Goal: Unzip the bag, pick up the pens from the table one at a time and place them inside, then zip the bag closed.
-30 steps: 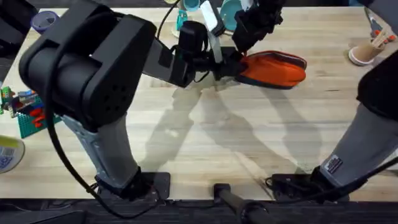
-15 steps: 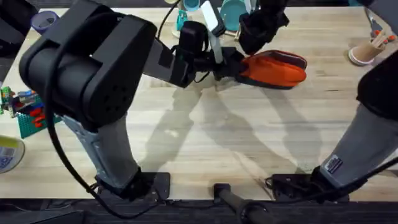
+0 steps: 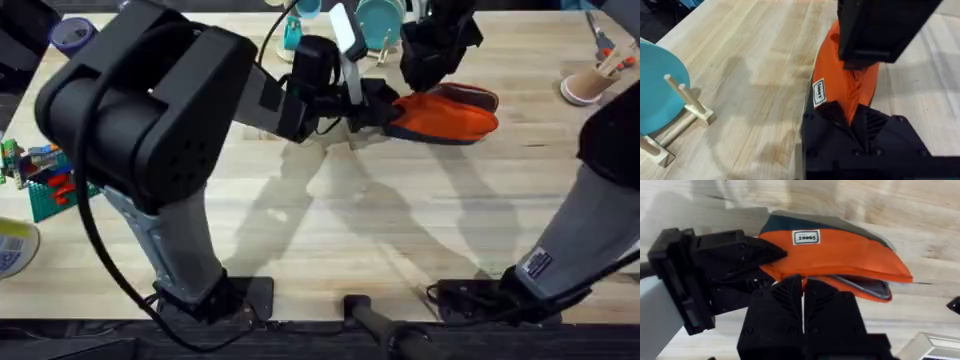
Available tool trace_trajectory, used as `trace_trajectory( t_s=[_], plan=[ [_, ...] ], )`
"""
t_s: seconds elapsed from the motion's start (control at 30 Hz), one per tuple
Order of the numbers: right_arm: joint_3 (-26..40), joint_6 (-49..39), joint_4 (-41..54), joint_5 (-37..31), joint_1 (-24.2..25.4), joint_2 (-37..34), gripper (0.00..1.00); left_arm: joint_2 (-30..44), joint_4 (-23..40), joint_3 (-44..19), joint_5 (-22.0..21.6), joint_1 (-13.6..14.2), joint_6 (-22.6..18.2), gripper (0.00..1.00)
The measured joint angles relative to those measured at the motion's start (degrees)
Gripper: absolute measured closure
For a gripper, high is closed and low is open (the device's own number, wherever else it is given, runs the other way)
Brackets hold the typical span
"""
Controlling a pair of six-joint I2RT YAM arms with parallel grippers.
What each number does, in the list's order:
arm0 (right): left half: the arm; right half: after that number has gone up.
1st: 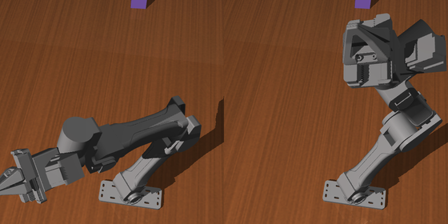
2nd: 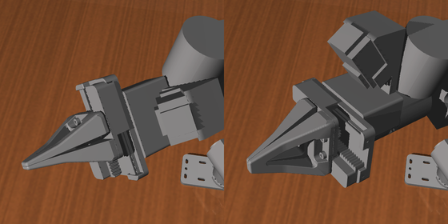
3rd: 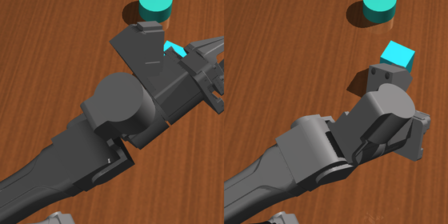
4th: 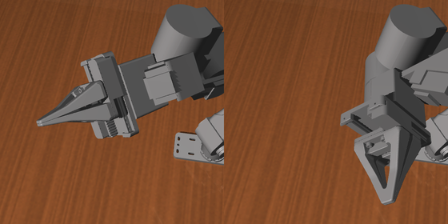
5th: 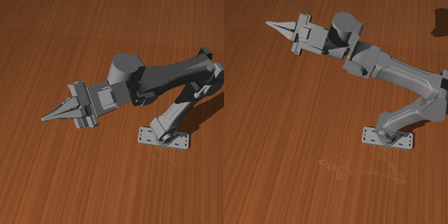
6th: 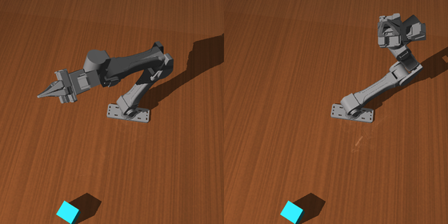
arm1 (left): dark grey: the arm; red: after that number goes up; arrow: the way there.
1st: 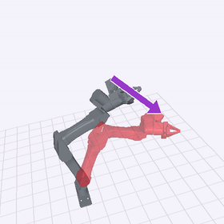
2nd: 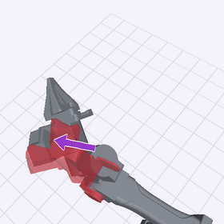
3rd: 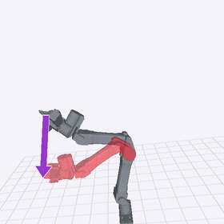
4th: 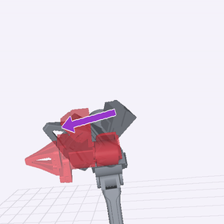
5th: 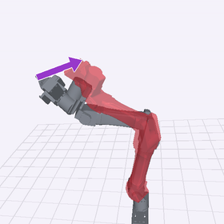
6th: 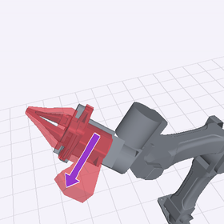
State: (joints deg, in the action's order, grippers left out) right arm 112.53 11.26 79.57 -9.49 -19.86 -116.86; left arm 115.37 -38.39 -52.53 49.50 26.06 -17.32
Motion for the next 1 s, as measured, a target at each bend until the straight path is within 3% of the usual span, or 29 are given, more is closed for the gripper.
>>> trace_trajectory(
  t_s=[0.93, 1.0],
  plan=[
    [0.5, 2.5, 3.5, -7.8, 1.1, 10.8, 0.969, 0.0, 0.2, 0.0, 0.0, -0.2, 0.0, 0.957],
    [0.5, 2.6, 5.1, -7.1, 1.1, 12.5, 0.885, 0.0, 0.3, 0.0, 0.0, -0.2, 0.0, 0.957]
  ],
)
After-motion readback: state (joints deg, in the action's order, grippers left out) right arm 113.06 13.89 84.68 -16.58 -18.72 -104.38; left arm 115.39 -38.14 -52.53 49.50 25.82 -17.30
